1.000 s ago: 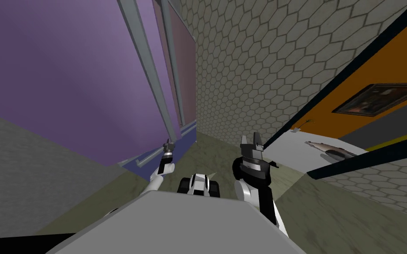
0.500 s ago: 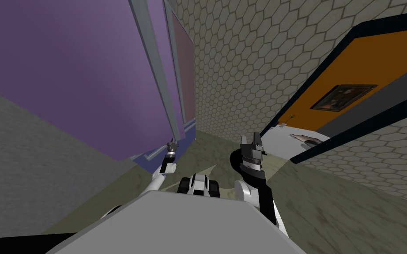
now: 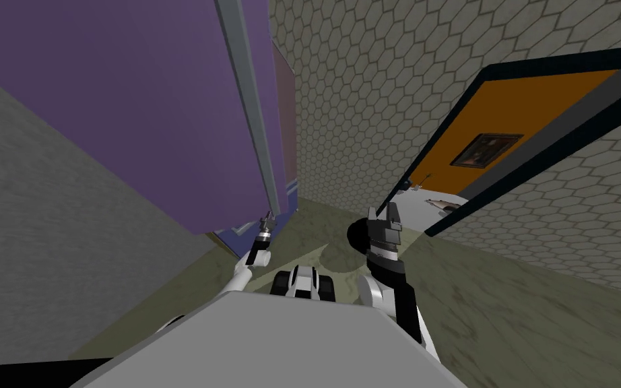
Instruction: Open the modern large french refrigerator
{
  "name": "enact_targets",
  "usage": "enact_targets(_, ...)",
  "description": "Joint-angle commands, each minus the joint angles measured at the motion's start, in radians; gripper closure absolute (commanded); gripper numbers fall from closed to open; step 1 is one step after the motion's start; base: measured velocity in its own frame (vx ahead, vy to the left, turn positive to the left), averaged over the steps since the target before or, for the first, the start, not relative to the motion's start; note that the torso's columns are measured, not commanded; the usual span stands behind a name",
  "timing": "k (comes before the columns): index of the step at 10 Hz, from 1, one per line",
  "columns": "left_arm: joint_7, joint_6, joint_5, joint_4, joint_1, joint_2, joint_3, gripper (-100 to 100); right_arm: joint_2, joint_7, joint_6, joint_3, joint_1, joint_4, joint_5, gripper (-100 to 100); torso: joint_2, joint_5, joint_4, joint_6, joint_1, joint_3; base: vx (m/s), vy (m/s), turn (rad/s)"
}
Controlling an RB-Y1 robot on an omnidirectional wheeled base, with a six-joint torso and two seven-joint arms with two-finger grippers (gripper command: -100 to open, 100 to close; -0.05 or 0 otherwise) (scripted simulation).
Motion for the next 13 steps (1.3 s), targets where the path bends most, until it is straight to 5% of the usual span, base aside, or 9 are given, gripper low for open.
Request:
enact_targets(1, 0.06, -0.019, -0.022, -0.044, 0.03, 0.045, -0.063, 100, 0.0, 0.0, 0.0, 0.0, 0.0, 0.0, 0.0, 0, 0.002, 0.002, -0.001, 0.002, 0.005, 0.0, -0.178, 0.136, -0.128)
enact_targets(7, 0.181, -0.057, -0.065, -0.131, 0.091, 0.134, -0.188, 100, 0.0, 0.0, 0.0, 0.0, 0.0, 0.0, 0.0, 0, 0.006, 0.001, 0.002, 0.001, 0.003, 0.003, -0.171, 0.105, -0.093)
enact_targets(8, 0.173, -0.003, -0.053, -0.137, 0.075, 0.136, -0.168, -100, 0.0, 0.0, 0.0, 0.0, 0.0, 0.0, 0.0, 0, 0.007, 0.002, 0.002, 0.002, 0.003, 0.003, -0.104, 0.042, 0.001)
enact_targets(13, 0.202, 0.091, -0.033, -0.194, 0.032, 0.172, -0.147, -100, 0.0, 0.0, 0.0, 0.0, 0.0, 0.0, 0.0, 0, 0.002, 0.002, 0.001, 0.001, 0.006, 0.0, -0.041, -0.039, 0.019)
